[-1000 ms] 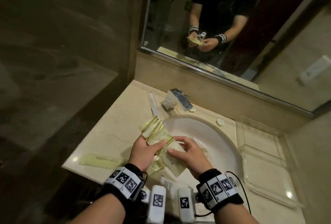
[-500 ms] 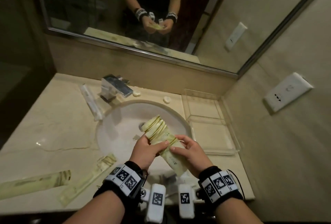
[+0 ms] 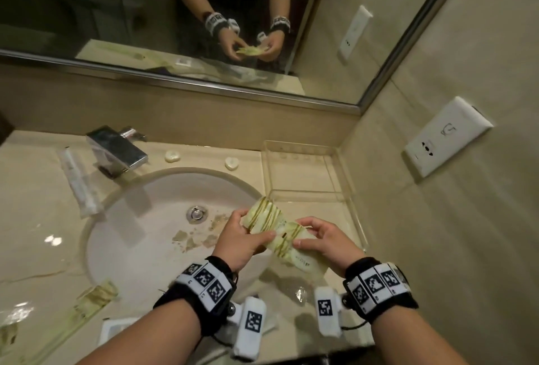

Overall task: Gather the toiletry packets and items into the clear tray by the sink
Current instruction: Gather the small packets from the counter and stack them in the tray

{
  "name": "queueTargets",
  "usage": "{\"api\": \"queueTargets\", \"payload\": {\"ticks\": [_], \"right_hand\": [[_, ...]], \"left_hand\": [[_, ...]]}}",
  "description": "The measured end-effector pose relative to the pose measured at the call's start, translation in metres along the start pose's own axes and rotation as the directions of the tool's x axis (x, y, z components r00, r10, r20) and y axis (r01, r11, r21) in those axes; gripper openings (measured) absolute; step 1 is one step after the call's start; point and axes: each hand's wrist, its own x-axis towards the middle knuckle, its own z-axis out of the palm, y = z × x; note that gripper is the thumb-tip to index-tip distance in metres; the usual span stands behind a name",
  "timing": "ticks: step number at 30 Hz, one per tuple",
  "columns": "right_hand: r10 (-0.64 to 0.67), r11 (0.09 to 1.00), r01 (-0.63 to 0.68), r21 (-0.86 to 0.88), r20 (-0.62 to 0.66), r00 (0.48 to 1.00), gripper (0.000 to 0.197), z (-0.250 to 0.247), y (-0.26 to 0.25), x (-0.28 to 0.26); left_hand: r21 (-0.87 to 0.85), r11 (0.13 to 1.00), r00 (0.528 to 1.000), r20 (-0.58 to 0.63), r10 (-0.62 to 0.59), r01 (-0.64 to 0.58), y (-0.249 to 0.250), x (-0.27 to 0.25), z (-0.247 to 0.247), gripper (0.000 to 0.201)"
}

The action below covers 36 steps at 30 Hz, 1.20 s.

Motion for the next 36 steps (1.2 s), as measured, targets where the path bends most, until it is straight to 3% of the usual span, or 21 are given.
{"api": "queueTargets", "payload": {"ticks": [4,8,10,12,16,24,29,31,34,36], "right_hand": [[0.003,0.945,0.018,-0.325,0.064,0.998,0.032,-0.050,-0.004,0.034],[0.028,0.700,0.041,-0.713,0.084,0.996,0.042,-0.087,0.001,0.078],[0.063,0.630,0.020,-0.776,0.077,0.995,0.045,-0.098,0.001,0.095],[0.104,0.622,0.001,-0.783,0.084,0.991,0.037,-0.107,0.002,0.109],[0.134,0.587,0.007,-0.809,0.106,0.985,0.028,-0.119,0.012,0.135],[0.055,0.591,-0.023,-0.806,0.012,0.998,0.034,-0.118,0.031,0.169],[-0.076,0.507,0.015,-0.862,-0.027,0.997,0.042,-0.113,0.039,0.174],[-0.163,0.423,-0.001,-0.906,-0.077,0.984,0.047,-0.112,0.038,0.169],[-0.290,0.264,-0.055,-0.963,-0.134,0.948,0.053,-0.110,0.032,0.154],[-0.335,0.245,-0.113,-0.963,-0.194,0.922,0.048,-0.110,0.029,0.144]], "left_hand": [[0.161,0.986,0.999,-0.029,-0.036,0.040,-0.005,0.032,0.034,0.042],[0.295,0.953,0.996,-0.071,-0.054,0.073,-0.018,0.064,0.065,0.030],[0.360,0.928,0.993,-0.091,-0.069,0.098,-0.023,0.077,0.078,0.031],[0.457,0.880,0.989,-0.120,-0.081,0.128,-0.027,0.092,0.087,0.045],[0.605,0.787,0.990,-0.130,-0.053,0.122,-0.030,0.111,0.101,0.032],[0.855,0.518,0.995,-0.038,0.095,-0.016,-0.040,0.115,0.113,0.065],[0.983,0.142,0.983,0.090,0.161,-0.114,-0.044,0.100,0.121,0.073],[0.983,0.017,0.975,0.179,0.129,-0.183,-0.047,0.099,0.124,0.068],[0.973,-0.084,0.976,0.215,0.017,-0.213,-0.051,0.102,0.126,0.077],[0.969,-0.146,0.979,0.193,-0.059,-0.200,-0.054,0.107,0.125,0.082]]}}
